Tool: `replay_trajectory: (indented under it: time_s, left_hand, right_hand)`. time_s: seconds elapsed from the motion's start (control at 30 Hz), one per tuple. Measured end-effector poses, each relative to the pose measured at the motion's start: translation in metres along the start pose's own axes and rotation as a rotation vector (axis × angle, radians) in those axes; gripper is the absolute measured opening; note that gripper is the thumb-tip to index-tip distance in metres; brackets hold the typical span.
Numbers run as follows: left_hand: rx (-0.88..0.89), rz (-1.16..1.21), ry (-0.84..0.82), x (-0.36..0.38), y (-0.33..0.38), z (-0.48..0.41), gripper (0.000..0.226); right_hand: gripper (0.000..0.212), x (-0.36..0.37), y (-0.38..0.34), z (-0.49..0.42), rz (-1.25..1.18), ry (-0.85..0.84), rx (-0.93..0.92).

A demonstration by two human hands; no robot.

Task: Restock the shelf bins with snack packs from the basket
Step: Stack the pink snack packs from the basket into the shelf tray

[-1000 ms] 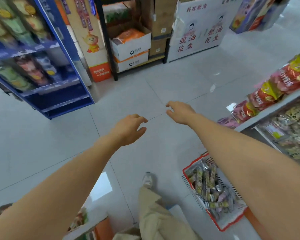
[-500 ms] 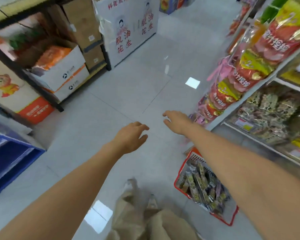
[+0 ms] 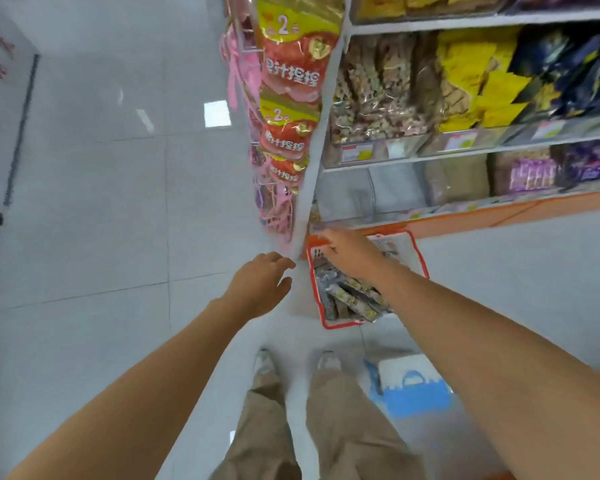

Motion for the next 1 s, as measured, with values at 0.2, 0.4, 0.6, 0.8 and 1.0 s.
replay_trajectory:
  time_s: [0.2,0.4,0.6,0.8,1.0]
  left_hand:
    - [0.077,-0.063,-0.128,0.076,0.02,-0.078,0.04]
    - [0.096,-0.099,-0.187,0.17,0.013,-0.166,0.042]
    - [0.035,-0.186,-0.228,0.261,-0.024,-0.249,0.049]
    - [0.005,-0.253,-0.294,0.34,-0.062,-0.31,0.06]
    - [-0.019,-0.231,-0.313,0.389,-0.09,-0.335,0.071]
  right_hand:
    - [0.032,0.063,0.089,-0.003,0.016,-0.008,0.144]
    - [0.033,0.134,0.171,-0.046,-0.045,0.039,0.198]
    - [0.039,0.239,0.241,-0.102,-0.04,-0.058,0.249]
    - [0.037,0.323,0.295,-0.148,0.013,-0.146,0.296]
    - [0.055,0.36,0.313,-0.165,0.169,-0.167,0.326]
Point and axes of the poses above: each hand's wrist, its own z-axis away from the middle knuckle, its own x-axis out of the palm, y = z × x, the point moved 10 cm from there along -z, towards the middle knuckle, and after that the axes turned 13 degrees about -y, right-handed, at the moved point
